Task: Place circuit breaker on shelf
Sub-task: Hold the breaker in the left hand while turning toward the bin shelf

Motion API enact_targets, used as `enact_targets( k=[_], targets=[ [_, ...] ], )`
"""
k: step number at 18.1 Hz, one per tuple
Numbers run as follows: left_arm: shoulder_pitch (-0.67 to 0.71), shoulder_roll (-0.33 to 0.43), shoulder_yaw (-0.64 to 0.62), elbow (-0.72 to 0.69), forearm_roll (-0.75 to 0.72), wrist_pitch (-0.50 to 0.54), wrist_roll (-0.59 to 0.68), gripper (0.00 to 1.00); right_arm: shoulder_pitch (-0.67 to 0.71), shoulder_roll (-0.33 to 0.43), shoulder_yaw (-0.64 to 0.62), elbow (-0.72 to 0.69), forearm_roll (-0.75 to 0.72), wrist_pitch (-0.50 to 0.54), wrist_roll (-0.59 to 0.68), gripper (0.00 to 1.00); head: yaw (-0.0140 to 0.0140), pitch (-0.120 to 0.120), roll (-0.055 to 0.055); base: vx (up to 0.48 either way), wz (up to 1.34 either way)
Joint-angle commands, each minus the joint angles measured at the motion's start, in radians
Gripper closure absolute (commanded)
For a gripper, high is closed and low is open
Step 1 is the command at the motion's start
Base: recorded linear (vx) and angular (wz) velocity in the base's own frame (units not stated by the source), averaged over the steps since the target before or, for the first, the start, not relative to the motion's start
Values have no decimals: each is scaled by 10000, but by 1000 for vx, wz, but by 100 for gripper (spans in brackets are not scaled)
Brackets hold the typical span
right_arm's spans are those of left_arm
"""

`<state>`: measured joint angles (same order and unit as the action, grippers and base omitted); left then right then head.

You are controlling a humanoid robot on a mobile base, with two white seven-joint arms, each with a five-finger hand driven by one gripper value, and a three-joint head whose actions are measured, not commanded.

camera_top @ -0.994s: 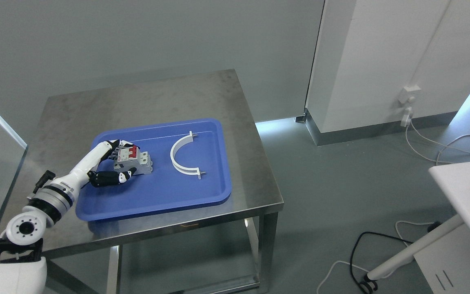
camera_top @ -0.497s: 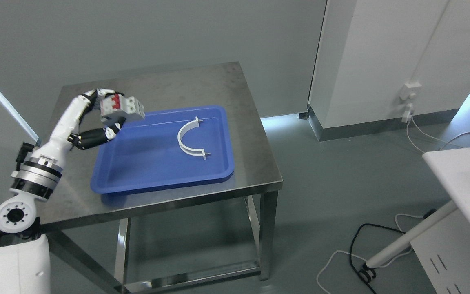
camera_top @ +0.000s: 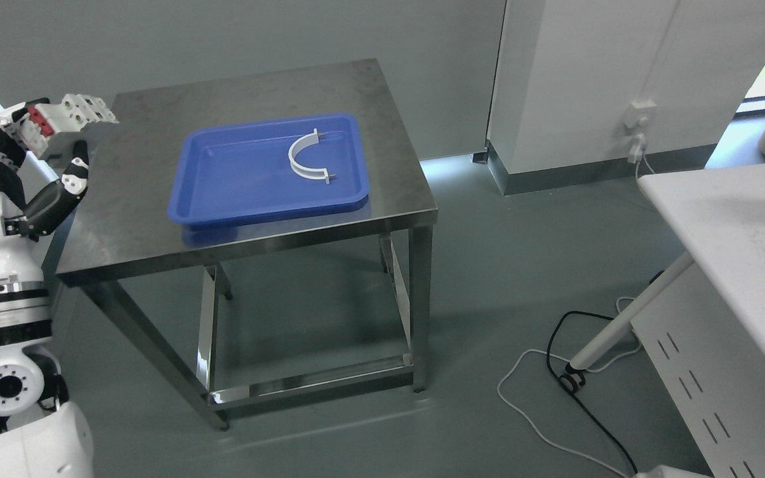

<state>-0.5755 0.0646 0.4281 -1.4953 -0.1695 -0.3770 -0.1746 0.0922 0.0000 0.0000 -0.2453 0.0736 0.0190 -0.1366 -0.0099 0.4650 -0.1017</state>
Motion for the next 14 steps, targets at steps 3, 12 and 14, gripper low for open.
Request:
enact_targets(
  k=[3,12,14],
  targets=[
    [617,-471,766,-648,988,379,-95,82,-1,-175,199,-1,0,592,1,0,0,0,0,-374,216],
    [985,-471,352,-863,1587,410,-110,82,-1,-175,199,-1,0,592,1,0,0,0,0,-374,314],
    [985,-471,336,-908,1588,410,-110,82,-1,-175,199,-1,0,592,1,0,0,0,0,-387,253]
  ],
)
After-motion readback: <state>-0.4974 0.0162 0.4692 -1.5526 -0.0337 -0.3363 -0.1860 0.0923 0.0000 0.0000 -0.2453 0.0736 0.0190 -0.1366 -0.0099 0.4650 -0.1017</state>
